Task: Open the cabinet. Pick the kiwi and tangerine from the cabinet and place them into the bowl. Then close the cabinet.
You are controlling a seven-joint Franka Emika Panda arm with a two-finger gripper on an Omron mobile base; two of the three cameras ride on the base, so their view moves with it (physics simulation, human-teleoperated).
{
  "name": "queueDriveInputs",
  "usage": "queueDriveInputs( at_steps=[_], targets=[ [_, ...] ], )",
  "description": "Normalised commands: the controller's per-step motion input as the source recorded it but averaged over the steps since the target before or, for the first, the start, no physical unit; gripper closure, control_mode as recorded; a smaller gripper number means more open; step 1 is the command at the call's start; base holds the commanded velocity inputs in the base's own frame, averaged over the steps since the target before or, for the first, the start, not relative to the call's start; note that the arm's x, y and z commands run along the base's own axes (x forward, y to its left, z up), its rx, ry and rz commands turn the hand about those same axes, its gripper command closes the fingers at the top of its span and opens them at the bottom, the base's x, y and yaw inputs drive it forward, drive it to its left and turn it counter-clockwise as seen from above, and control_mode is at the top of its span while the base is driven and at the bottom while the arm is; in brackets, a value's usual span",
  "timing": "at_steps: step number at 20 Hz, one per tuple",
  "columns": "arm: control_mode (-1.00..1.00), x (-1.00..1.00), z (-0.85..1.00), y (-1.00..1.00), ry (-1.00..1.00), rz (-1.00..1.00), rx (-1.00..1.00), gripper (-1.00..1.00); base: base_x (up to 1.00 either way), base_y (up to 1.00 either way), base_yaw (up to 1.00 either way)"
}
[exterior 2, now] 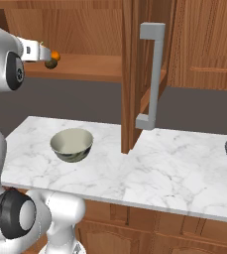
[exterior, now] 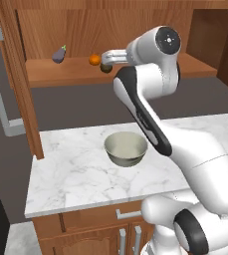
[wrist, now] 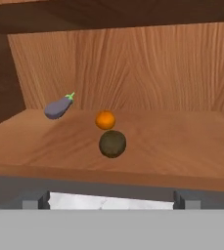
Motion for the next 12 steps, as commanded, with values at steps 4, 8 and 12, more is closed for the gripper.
queueDriveInputs(
  at_steps=[4,8,12],
  targets=[
    [-1.0,0.39,-0.14,0.0,0.04,0.0,0.01,-1.0,0.0,0.0,0.0],
    [-1.0,0.28,-0.13,0.0,0.08,0.0,0.0,-1.0,0.0,0.0,0.0],
    [-1.0,0.16,-0.07,0.0,0.12,0.0,0.0,-1.0,0.0,0.0,0.0]
  ],
)
